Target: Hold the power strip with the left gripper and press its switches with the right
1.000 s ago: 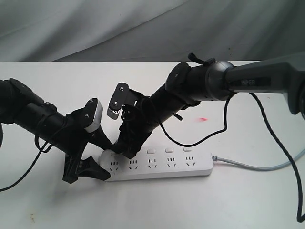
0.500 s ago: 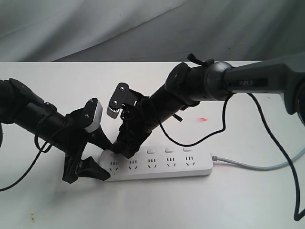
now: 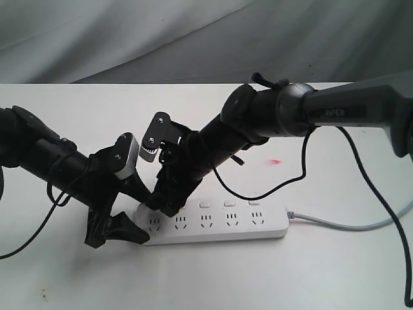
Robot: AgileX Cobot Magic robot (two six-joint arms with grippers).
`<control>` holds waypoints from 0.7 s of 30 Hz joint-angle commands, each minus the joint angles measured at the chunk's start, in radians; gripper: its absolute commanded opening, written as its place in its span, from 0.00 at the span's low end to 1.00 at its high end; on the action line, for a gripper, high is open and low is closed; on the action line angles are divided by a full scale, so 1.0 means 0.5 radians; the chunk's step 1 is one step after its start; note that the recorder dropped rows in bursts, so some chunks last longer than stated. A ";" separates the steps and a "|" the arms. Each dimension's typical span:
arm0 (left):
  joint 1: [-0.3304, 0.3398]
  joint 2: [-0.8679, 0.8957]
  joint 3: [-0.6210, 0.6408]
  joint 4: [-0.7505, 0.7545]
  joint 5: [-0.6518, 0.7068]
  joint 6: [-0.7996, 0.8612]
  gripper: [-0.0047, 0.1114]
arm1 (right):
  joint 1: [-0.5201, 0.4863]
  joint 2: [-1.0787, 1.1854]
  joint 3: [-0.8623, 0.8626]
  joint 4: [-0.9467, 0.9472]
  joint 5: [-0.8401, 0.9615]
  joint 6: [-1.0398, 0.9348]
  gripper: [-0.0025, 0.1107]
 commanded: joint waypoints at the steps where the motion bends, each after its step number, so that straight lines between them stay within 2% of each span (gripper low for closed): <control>1: -0.010 0.005 -0.014 -0.027 0.002 0.014 0.43 | -0.023 -0.193 0.008 -0.030 0.061 -0.065 0.54; 9: -0.010 0.005 -0.014 -0.027 0.002 0.014 0.43 | -0.177 -0.272 0.015 -0.082 0.193 -0.052 0.54; 21: -0.010 0.005 -0.014 -0.027 0.002 0.014 0.43 | -0.186 -0.268 0.233 -0.041 0.049 -0.128 0.54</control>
